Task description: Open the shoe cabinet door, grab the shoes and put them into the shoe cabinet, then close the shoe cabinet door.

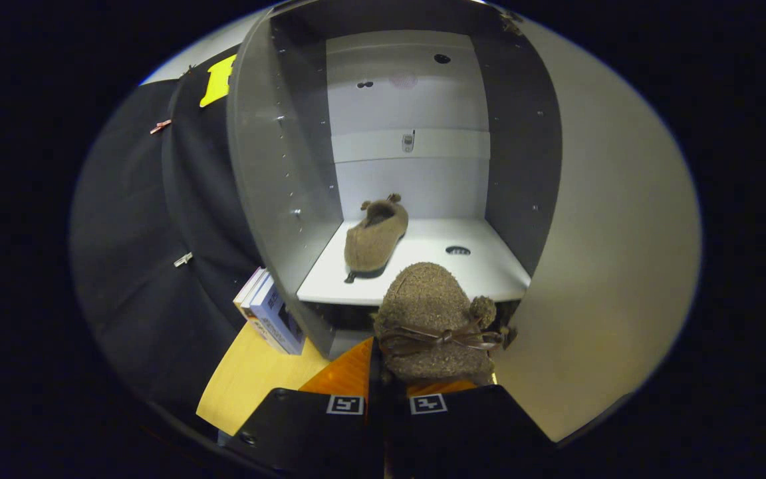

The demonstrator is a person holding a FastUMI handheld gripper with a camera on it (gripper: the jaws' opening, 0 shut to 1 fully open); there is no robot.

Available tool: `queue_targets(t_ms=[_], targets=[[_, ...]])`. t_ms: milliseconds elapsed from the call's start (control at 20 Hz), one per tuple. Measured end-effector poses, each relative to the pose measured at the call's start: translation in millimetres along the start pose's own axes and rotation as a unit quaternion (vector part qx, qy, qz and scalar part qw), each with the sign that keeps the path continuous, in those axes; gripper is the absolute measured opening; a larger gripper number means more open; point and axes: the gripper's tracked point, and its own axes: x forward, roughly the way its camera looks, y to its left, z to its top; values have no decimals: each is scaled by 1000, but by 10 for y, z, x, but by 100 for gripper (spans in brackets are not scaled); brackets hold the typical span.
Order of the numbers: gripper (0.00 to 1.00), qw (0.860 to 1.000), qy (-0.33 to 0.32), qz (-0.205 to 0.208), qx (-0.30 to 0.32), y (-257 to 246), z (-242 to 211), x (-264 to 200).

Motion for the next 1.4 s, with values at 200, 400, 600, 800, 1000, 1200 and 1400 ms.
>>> queue_targets(t_ms=[200, 400, 600, 800, 1000, 1200, 1400], targets=[[11, 1000, -10, -11, 18, -126, 571, 499], [11, 999, -5, -32, -10, -324, 931, 1134], [11, 998, 7, -63, -31, -515, 1045, 1671], [10, 995, 30, -84, -35, -646, 998, 2128], [10, 993, 70, -85, -42, -648, 809, 2422], [11, 992, 79, -93, -30, -627, 760, 2531], [24, 992, 94, -83, -15, -580, 704, 2437]])
